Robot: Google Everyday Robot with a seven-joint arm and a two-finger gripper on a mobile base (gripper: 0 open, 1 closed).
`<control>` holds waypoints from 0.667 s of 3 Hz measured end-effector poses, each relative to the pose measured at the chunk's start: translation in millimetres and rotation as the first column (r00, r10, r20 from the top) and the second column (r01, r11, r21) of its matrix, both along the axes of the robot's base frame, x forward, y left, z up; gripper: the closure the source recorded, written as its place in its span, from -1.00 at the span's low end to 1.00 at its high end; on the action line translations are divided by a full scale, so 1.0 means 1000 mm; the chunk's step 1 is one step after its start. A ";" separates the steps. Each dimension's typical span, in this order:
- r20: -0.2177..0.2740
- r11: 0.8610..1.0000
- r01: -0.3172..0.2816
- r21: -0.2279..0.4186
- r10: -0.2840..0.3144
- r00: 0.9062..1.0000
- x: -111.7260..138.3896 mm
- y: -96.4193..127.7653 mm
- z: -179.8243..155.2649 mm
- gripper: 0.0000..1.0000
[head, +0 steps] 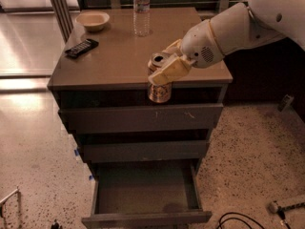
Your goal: Pick orange can from bottom drawer and place on counter
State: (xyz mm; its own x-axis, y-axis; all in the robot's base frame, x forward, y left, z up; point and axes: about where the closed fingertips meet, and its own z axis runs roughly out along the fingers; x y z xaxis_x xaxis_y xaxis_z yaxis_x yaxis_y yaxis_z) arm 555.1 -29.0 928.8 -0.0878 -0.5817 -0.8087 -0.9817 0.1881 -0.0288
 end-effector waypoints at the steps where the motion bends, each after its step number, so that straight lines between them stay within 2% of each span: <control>1: -0.001 1.000 0.001 -0.001 -0.001 1.000 0.001 0.001 0.000 1.00; 2: -0.017 0.999 0.053 0.012 -0.053 0.998 0.022 -0.003 0.007 1.00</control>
Offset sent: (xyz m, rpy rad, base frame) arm 0.0537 -0.0132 0.0182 0.0327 0.0362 -0.1404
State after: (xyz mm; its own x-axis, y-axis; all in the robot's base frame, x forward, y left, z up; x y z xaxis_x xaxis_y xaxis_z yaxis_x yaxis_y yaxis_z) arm 576.8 -31.6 935.8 -0.1317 -0.5659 -0.8139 -0.9706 0.2405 -0.0101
